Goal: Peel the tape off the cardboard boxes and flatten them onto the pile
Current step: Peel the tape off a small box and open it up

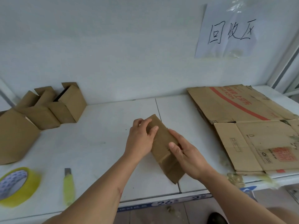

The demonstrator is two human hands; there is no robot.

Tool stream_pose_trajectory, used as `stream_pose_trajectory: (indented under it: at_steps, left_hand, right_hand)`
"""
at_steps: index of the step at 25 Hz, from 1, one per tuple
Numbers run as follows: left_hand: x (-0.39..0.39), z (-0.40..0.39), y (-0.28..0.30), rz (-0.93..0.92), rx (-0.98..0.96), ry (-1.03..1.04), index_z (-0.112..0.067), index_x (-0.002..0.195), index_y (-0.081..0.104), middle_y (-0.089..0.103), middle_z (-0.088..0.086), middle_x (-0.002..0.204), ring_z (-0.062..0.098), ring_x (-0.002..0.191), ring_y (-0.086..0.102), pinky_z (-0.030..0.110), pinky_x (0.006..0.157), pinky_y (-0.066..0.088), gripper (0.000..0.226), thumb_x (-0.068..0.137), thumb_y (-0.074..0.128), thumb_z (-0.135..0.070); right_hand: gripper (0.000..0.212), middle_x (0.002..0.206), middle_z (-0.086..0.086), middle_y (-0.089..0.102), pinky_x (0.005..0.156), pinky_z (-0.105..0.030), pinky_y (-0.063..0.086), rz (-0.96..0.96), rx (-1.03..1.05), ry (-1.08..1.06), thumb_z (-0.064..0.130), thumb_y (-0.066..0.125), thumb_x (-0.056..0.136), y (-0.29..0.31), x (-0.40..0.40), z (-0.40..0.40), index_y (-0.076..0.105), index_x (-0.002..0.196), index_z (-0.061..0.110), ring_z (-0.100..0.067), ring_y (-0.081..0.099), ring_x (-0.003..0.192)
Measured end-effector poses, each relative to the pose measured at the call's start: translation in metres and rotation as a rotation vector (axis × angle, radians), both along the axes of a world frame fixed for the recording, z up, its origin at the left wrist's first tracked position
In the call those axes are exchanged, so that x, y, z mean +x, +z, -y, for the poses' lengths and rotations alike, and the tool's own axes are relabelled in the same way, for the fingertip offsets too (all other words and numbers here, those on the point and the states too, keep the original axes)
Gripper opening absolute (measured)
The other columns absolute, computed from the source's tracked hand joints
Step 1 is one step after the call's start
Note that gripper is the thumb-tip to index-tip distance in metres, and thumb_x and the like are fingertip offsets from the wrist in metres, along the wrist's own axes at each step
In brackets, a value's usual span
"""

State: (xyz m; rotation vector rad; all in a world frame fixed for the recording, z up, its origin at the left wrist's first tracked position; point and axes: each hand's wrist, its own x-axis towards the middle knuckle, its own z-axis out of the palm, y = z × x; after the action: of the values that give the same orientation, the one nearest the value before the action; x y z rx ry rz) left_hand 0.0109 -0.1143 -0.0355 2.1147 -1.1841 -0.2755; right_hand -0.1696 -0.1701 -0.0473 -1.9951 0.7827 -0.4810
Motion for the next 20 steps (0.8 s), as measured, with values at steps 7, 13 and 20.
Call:
stream_pose_trajectory:
  at_steps: [7,13,20]
  left_hand:
    - [0.014,-0.008,0.003,-0.154,-0.085,0.037,-0.026,0.142,0.043,0.037,-0.002,0.141,0.016,0.125,0.046,0.027,0.101,0.039,0.048,0.099,0.046,-0.046]
    - [0.014,-0.016,0.01,-0.383,-0.124,0.104,-0.028,0.144,0.04,0.04,-0.004,0.126,0.008,0.108,0.049,0.027,0.092,0.038,0.058,0.095,0.046,-0.056]
    - [0.028,-0.021,0.009,-0.78,-0.19,0.095,-0.033,0.111,0.068,0.069,-0.002,0.109,0.014,0.099,0.067,0.039,0.089,0.056,0.032,0.087,0.064,-0.054]
  right_hand:
    - [0.052,0.113,0.027,0.061,0.081,-0.012,0.048,0.105,0.157,0.026,0.053,0.061,0.084,0.009,0.012,-0.008,0.041,0.132,0.052,0.006,0.059,0.103]
    - [0.042,0.122,0.035,0.054,0.085,-0.01,0.041,0.099,0.186,0.056,0.052,0.043,0.094,0.008,0.01,-0.008,0.039,0.136,0.056,0.01,0.053,0.11]
    - [0.067,0.116,0.032,0.056,0.082,-0.003,0.04,0.044,0.109,0.052,0.059,0.073,0.074,0.016,0.006,0.001,0.04,0.132,0.052,0.013,0.052,0.105]
